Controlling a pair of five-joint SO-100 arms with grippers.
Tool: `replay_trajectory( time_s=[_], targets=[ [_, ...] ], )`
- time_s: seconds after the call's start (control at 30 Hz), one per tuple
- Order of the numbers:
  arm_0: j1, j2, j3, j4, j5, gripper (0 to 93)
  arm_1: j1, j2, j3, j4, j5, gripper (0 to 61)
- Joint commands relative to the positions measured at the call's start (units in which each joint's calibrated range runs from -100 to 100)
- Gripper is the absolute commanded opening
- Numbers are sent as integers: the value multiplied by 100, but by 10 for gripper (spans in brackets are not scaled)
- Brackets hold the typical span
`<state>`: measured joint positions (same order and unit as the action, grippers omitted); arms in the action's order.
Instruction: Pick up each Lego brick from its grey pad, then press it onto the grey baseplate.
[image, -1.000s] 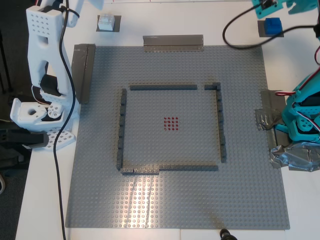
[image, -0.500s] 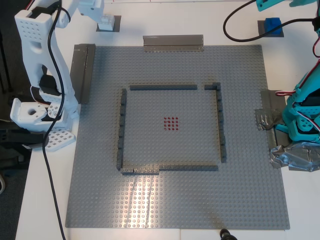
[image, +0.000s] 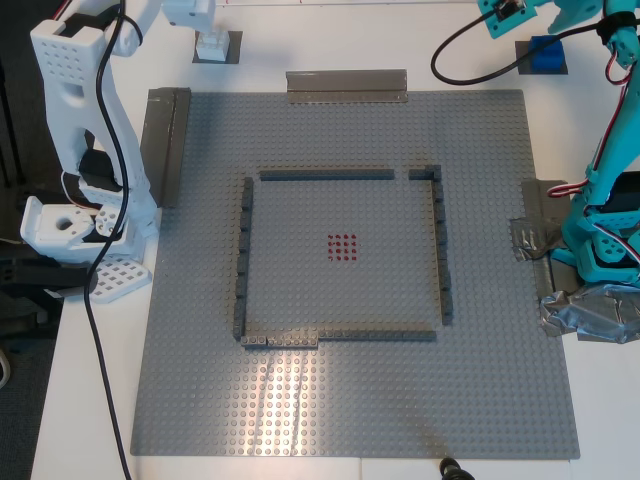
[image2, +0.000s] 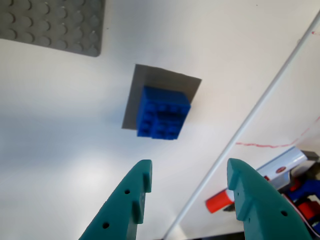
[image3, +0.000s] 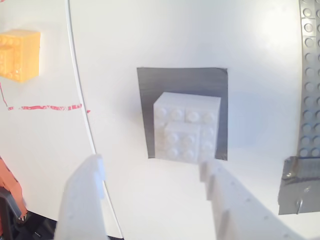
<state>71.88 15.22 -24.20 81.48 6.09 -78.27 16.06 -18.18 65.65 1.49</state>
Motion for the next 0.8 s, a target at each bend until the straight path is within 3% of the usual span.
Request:
replay_trajectory(
  time_s=[0.0, 0.43, 0.77],
  targets=[
    [106, 58, -384, -27, 24, 176, 18, -87, -64, -210, 24, 236],
    [294, 444, -420, -44, 116, 202, -69, 162, 116, -381, -20, 231],
    [389, 702, -366, -548, 141, 202, -62, 256, 333, -552, -29, 222]
  ],
)
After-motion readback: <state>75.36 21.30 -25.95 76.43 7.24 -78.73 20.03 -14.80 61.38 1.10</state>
